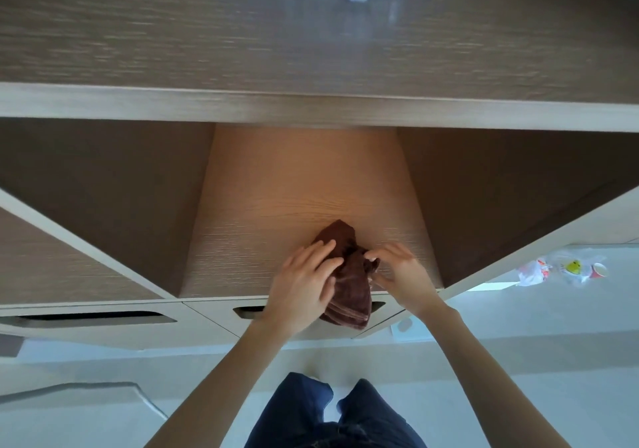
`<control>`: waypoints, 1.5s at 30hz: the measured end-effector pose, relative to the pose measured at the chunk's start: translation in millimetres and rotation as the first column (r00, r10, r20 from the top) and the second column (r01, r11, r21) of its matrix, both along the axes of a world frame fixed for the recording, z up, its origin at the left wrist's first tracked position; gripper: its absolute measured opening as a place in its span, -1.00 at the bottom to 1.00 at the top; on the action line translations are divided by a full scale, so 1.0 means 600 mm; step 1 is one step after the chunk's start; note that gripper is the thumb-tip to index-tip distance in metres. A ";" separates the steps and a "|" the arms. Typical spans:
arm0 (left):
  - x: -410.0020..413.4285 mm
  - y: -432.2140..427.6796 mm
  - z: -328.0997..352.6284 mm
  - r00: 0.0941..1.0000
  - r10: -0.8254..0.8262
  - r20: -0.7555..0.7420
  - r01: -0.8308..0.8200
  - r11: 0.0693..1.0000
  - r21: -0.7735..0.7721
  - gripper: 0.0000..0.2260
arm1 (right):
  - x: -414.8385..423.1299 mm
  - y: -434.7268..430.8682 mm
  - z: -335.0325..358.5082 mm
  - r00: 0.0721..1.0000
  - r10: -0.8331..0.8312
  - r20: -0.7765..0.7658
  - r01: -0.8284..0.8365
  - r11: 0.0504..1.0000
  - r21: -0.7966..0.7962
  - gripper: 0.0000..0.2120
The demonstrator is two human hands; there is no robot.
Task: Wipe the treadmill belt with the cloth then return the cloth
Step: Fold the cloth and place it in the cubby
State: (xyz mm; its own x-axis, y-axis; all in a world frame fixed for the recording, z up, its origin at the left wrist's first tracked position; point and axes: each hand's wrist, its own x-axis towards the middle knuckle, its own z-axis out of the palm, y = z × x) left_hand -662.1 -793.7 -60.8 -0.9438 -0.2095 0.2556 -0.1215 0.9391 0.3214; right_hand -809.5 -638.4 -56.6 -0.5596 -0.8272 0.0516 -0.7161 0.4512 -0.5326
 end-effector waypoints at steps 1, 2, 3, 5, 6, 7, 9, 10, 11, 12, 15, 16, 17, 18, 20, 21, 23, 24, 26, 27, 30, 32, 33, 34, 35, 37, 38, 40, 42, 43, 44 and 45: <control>0.000 0.015 -0.003 1.000 -0.012 0.004 0.012 1.000 0.004 -0.65 | -0.003 0.000 0.000 1.000 0.011 -0.007 -0.011 0.999 0.030 -0.73; 0.001 0.026 -0.008 0.999 -0.022 0.031 0.022 1.000 -0.005 -0.58 | -0.006 0.001 0.000 1.000 0.011 -0.011 -0.011 0.998 0.070 -0.74; 0.003 0.032 -0.014 0.998 -0.028 0.065 0.030 0.999 -0.024 -0.49 | -0.009 0.003 0.000 1.000 0.005 -0.025 -0.002 0.994 0.111 -0.75; 0.007 0.032 -0.026 0.990 -0.043 0.132 0.049 0.998 -0.041 -0.39 | -0.008 0.014 0.003 0.997 -0.016 -0.079 0.029 0.986 0.166 -0.78; 0.008 0.027 -0.031 0.987 -0.058 0.153 0.064 0.997 -0.038 -0.37 | -0.004 0.023 0.003 0.993 -0.029 -0.117 0.047 0.987 0.155 -0.81; 0.008 0.020 -0.034 0.984 -0.073 0.162 0.080 0.996 -0.035 -0.37 | 0.001 0.033 0.003 0.986 -0.039 -0.159 0.060 0.990 0.125 -0.84; 0.002 0.007 -0.036 0.978 -0.107 0.179 0.114 0.993 -0.029 -0.40 | 0.017 0.050 0.001 0.974 -0.071 -0.215 0.087 0.994 0.066 -0.85; -0.002 -0.001 -0.036 0.973 -0.125 0.196 0.131 0.991 -0.017 -0.42 | 0.024 0.054 0.000 0.971 -0.091 -0.223 0.104 0.993 0.050 -0.83; -0.008 -0.008 -0.035 0.966 -0.142 0.216 0.146 0.989 0.000 -0.45 | 0.029 0.055 -0.001 0.969 -0.112 -0.222 0.124 0.992 0.039 -0.81; -0.013 -0.016 -0.034 0.959 -0.156 0.237 0.156 0.988 0.018 -0.47 | 0.030 0.052 -0.001 0.967 -0.136 -0.218 0.146 0.989 0.031 -0.78; -0.022 -0.033 -0.028 0.946 -0.152 0.285 0.143 0.988 0.050 -0.55 | 0.025 0.036 0.001 0.968 -0.174 -0.182 0.187 0.981 0.057 -0.72; -0.023 -0.036 -0.023 0.947 -0.138 0.291 0.126 0.990 0.062 -0.58 | 0.023 0.032 0.002 0.972 -0.165 -0.166 0.179 0.981 0.075 -0.73; -0.024 -0.040 -0.017 0.950 -0.123 0.286 0.107 0.992 0.073 -0.61 | 0.022 0.029 0.003 0.977 -0.152 -0.150 0.166 0.983 0.083 -0.73; -0.025 -0.043 -0.012 0.959 -0.105 0.263 0.088 0.993 0.075 -0.65 | 0.022 0.027 0.003 0.981 -0.136 -0.137 0.149 0.985 0.086 -0.74; -0.024 -0.039 -0.005 0.980 -0.066 0.188 0.062 0.998 0.030 -0.66 | 0.025 0.029 0.005 0.985 -0.091 -0.146 0.104 0.991 0.088 -0.74; -0.022 -0.030 -0.005 0.985 -0.063 0.161 0.063 0.998 0.008 -0.63 | 0.027 0.032 0.005 0.983 -0.079 -0.164 0.094 0.992 0.085 -0.75; -0.013 0.000 -0.014 0.983 -0.104 0.153 0.105 0.994 0.002 -0.52 | 0.026 0.041 0.004 0.976 -0.099 -0.193 0.114 0.991 0.070 -0.78; -0.007 0.016 -0.023 0.977 -0.134 0.167 0.136 0.991 0.002 -0.46 | 0.025 0.046 0.004 0.972 -0.117 -0.204 0.132 0.989 0.061 -0.79; 0.005 0.031 -0.043 0.965 -0.166 0.201 0.179 0.983 -0.050 -0.37 | 0.021 0.057 0.005 0.962 -0.146 -0.231 0.163 0.985 0.055 -0.81; 0.009 0.027 -0.051 0.964 -0.169 0.204 0.190 0.978 -0.085 -0.34 | 0.019 0.062 0.006 0.957 -0.158 -0.243 0.178 0.982 0.065 -0.82; 0.013 0.000 -0.057 0.961 -0.202 0.187 0.222 0.970 -0.097 -0.34 | 0.018 0.071 0.009 0.953 -0.184 -0.242 0.209 0.975 0.081 -0.85; 0.011 -0.016 -0.055 0.949 -0.249 0.192 0.264 0.963 -0.055 -0.37 | 0.020 0.068 0.011 0.958 -0.173 -0.230 0.184 0.982 0.027 -0.83; 0.011 -0.022 -0.055 0.944 -0.266 0.196 0.279 0.959 -0.043 -0.38 | 0.022 0.064 0.013 0.965 -0.153 -0.215 0.154 0.988 -0.013 -0.81; 0.012 -0.028 -0.054 0.941 -0.274 0.197 0.287 0.957 -0.039 -0.40 | 0.024 0.057 0.016 0.975 -0.123 -0.184 0.116 0.992 -0.047 -0.78; 0.013 -0.034 -0.052 0.940 -0.275 0.200 0.287 0.957 -0.035 -0.41 | 0.027 0.049 0.020 0.986 -0.083 -0.144 0.075 0.995 -0.062 -0.74; 0.014 -0.046 -0.049 0.940 -0.270 0.209 0.279 0.960 -0.015 -0.43 | 0.033 0.031 0.025 0.998 -0.011 -0.069 0.008 0.999 -0.043 -0.68; 0.014 -0.051 -0.047 0.940 -0.265 0.213 0.270 0.963 0.008 -0.43 | 0.036 0.021 0.025 0.999 0.004 -0.033 -0.004 1.000 -0.015 -0.68; 0.013 -0.058 -0.041 0.939 -0.249 0.236 0.237 0.968 0.078 -0.44 | 0.041 -0.001 0.020 0.999 -0.013 0.035 0.011 0.998 0.063 -0.71; 0.014 -0.060 -0.036 0.939 -0.235 0.252 0.210 0.970 0.122 -0.45 | 0.047 -0.019 0.014 0.998 -0.048 0.048 0.042 0.993 0.112 -0.76; 0.015 -0.058 -0.035 0.941 -0.226 0.252 0.200 0.972 0.122 -0.47 | 0.048 -0.023 0.013 0.997 -0.065 0.042 0.060 0.992 0.107 -0.79; 0.018 -0.055 -0.035 0.945 -0.216 0.247 0.194 0.975 0.111 -0.50 | 0.047 -0.025 0.014 0.996 -0.080 0.042 0.076 0.993 0.088 -0.83; 0.021 -0.052 -0.037 0.950 -0.208 0.235 0.190 0.977 0.096 -0.51 | 0.044 -0.023 0.015 0.994 -0.093 0.055 0.090 0.994 0.054 -0.86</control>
